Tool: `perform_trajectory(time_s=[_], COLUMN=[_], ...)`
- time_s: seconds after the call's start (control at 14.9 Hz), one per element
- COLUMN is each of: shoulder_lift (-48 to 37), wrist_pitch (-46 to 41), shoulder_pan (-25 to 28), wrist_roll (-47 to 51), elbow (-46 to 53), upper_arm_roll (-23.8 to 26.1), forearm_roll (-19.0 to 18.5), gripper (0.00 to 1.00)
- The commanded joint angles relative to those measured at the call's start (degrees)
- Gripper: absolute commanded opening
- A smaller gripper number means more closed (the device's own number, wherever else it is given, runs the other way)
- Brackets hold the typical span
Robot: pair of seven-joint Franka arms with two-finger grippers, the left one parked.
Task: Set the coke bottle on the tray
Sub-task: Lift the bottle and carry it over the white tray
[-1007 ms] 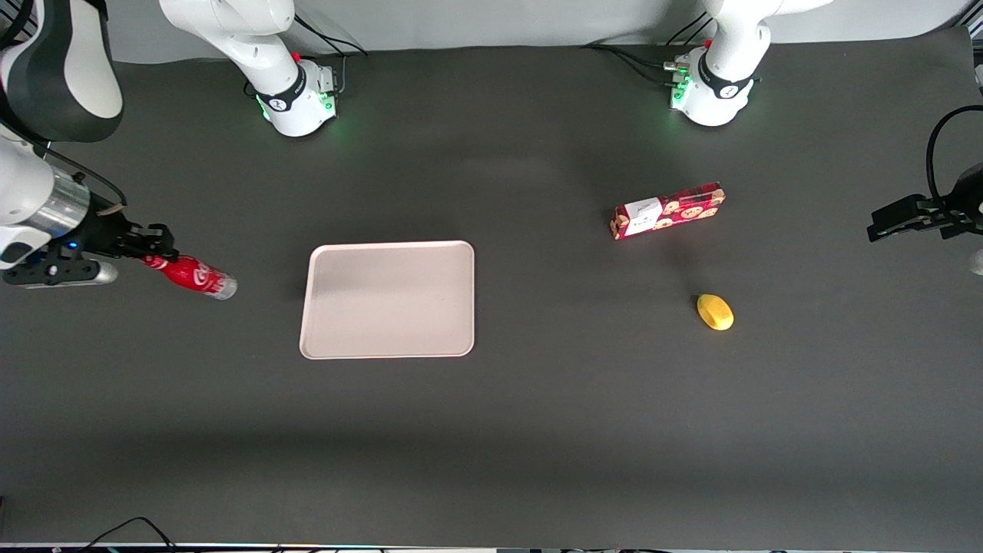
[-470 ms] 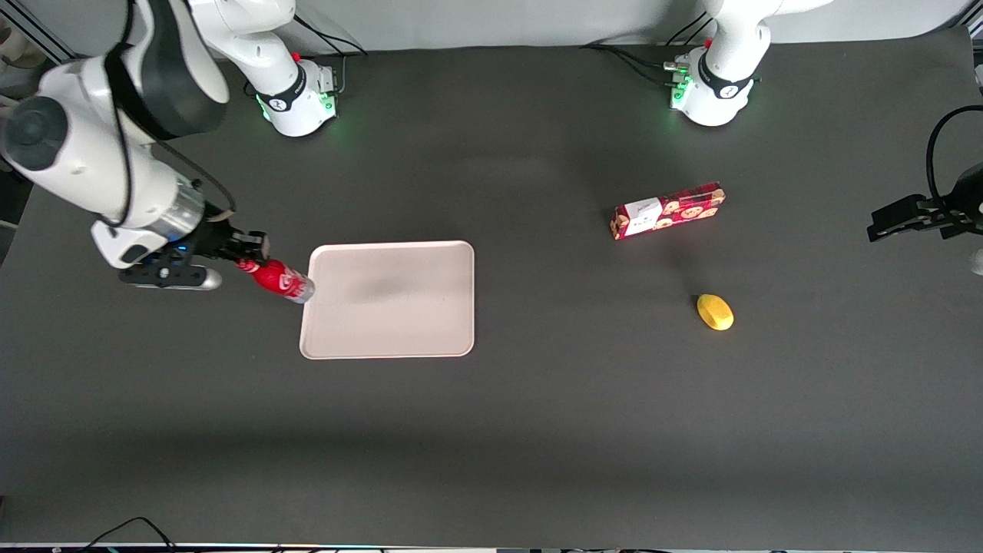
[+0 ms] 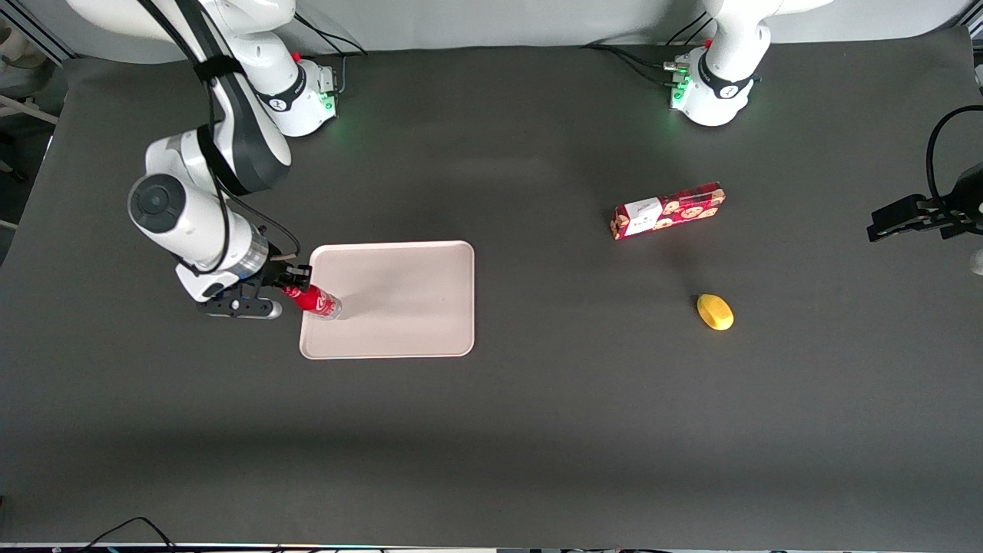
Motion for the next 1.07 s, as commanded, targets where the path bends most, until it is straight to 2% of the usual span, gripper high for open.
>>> perform_trajectory(time_s=[0.0,0.34,0.4,0.47,0.54,1.01], shoulder_lift=[0.5,1.8,2.2,3.0,3.3,2.2], wrist_pitch=[1.6,2.6,2.6,2.7,2.8,1.8], shoulder_pan=[0.2,0.2,0.2,0.2,0.2,0.0], wrist_roll=[0.7,1.1,1.1,1.2,1.4,1.5], elbow=[-0.4,-0.9,-0.7,-0.5,-0.4,1.4], upper_arm_roll=[0.0,0.0,0.0,0.0,0.0,0.0], forearm_roll=[-1.3,-1.3,-1.3,-1.4,-1.3,-1.3], gripper=[0.00,0.00,0.03,0.48,0.99,1.00])
